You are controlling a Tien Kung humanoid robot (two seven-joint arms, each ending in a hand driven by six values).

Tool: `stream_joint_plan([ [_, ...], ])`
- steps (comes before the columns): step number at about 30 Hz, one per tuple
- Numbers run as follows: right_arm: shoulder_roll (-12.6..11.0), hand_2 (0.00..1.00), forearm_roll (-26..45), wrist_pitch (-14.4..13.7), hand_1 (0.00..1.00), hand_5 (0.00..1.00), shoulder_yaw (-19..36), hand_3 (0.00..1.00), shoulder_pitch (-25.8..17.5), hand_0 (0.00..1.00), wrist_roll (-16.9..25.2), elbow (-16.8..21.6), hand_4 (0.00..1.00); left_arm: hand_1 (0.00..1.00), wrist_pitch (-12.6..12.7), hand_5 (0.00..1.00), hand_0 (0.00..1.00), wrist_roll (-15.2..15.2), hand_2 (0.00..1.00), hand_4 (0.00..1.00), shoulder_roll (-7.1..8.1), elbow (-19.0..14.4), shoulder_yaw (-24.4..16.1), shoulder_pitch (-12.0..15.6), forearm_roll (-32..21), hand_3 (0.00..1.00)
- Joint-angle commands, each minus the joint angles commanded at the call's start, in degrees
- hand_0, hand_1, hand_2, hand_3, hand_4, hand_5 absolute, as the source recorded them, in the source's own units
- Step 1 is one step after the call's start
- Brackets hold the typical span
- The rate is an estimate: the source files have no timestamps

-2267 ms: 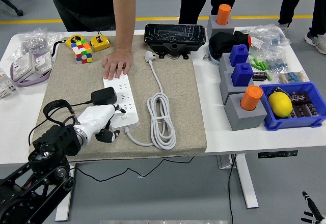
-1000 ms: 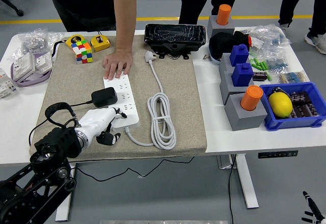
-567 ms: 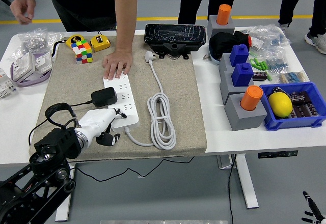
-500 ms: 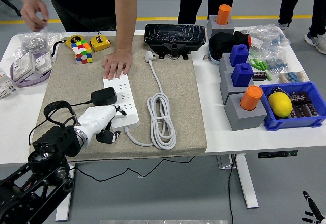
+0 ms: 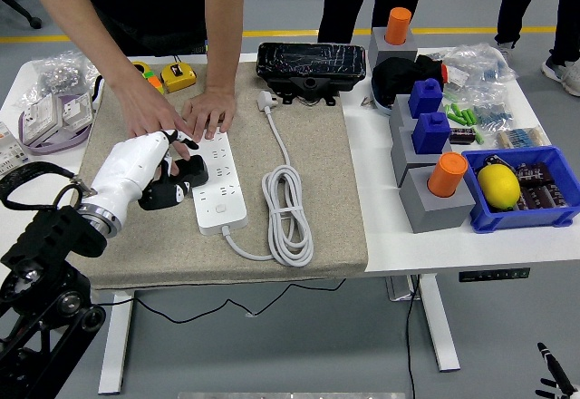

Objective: Pick up the plug,place it near the board,insert it into the board,press the button

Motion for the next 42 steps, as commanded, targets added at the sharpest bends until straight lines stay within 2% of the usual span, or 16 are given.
stream_joint_plan([
  [1,0.01,0.781,0.02,-0.01,0.865,0.998,-0.01,0.836,-0.01,0.998,0.00,0.00,0.998,0.101,-0.01,0.145,0.212,0.09,0.212,0.730,-0.14,0.00,-1.08,0.40,0.12,0.658],
  [6,0.07,0.781,0.25,-0.05,0.865,0.998,-0.15,0.836,-0.01,0.998,0.02,0.00,0.998,0.101,1.23,0.145,0.212,0.22,0.212,0.730,-1.14,0.00,-6.37,2.50,1.38,0.658],
  [7,0.06,0.781,0.36,-0.07,0.865,0.998,-0.23,0.836,-0.04,0.998,0.03,0.00,0.998,0.094,1.80,0.164,0.193,0.31,0.206,0.755,-1.40,0.00,-7.65,2.85,1.63,0.733],
  [10,0.05,0.781,0.31,-0.09,0.865,0.998,-0.12,0.836,-0.14,0.998,-0.04,0.00,0.998,0.094,1.82,0.164,0.193,0.66,0.206,0.755,-1.31,0.00,-9.65,3.36,1.63,0.733],
  [12,0.04,0.781,0.32,-0.09,0.865,0.998,-0.11,0.836,-0.20,0.998,-0.06,0.00,0.998,0.094,1.64,0.164,0.193,0.90,0.206,0.755,-1.09,0.00,-10.01,3.50,1.63,0.733],
  [13,0.04,0.781,0.30,-0.10,0.865,0.998,-0.08,0.836,-0.22,0.998,-0.07,0.00,0.998,0.080,1.58,0.176,0.192,0.94,0.201,0.759,-0.97,0.00,-10.10,3.55,1.63,0.767],
  [42,-0.08,0.781,0.31,-0.03,0.865,0.998,0.07,0.836,0.04,0.998,0.02,0.00,0.998,0.052,-0.03,0.200,0.185,1.70,0.190,0.774,-0.84,0.00,-10.67,3.69,1.63,0.796],
])
